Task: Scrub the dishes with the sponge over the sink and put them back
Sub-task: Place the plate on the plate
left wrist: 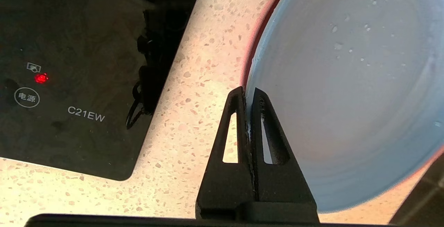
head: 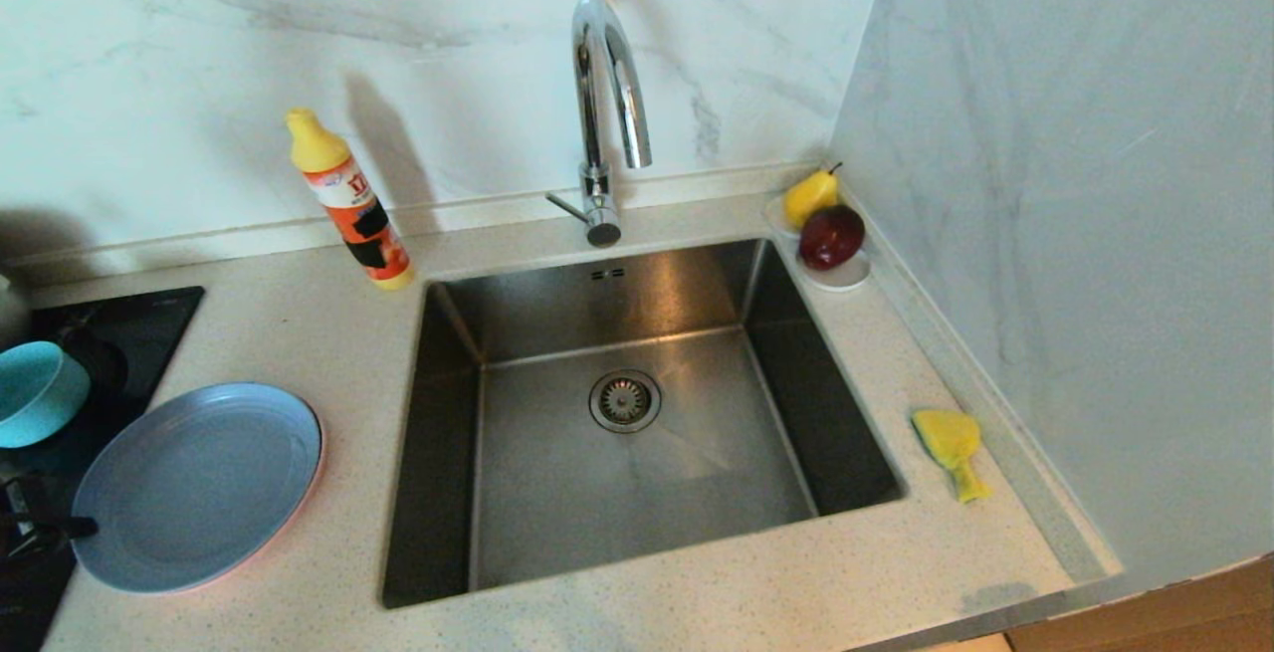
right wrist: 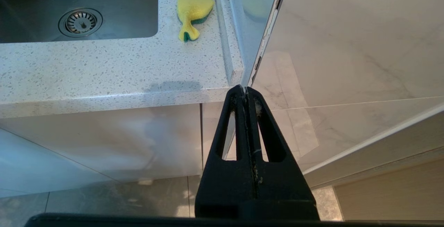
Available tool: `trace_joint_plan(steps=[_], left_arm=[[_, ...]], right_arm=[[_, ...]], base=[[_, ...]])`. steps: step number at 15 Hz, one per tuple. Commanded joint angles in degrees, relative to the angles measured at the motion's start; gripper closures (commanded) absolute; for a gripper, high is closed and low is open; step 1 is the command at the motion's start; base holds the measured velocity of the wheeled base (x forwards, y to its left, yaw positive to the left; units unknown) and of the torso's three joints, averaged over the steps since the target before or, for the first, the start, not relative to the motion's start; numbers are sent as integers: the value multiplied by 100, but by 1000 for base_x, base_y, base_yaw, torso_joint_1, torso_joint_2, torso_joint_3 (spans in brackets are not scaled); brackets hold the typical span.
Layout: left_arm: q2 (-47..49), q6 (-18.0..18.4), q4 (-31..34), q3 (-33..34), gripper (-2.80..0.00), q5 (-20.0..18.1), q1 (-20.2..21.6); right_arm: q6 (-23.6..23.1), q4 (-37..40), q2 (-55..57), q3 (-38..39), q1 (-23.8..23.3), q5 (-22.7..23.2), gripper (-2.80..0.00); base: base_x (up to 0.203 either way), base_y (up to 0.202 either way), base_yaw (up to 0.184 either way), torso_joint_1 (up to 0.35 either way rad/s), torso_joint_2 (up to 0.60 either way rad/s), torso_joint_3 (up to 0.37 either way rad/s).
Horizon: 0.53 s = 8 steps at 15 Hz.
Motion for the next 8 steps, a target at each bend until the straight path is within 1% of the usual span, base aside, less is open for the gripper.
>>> trace_joint_plan(steps=[1,2,8], left_arm=[[107,17,-3,-38,0,-10,0],[101,-20,-8,-96,-280,-10,9],[-226,-108,49,-359,-280,-54,22]], right_arm=[[-3,2,7,2,1,3,0],[-3,2,7,2,1,3,0],[-3,2,7,2,1,3,0]], base=[[0,0,0,0,0,0],[0,0,0,0,0,0],[0,0,0,0,0,0]])
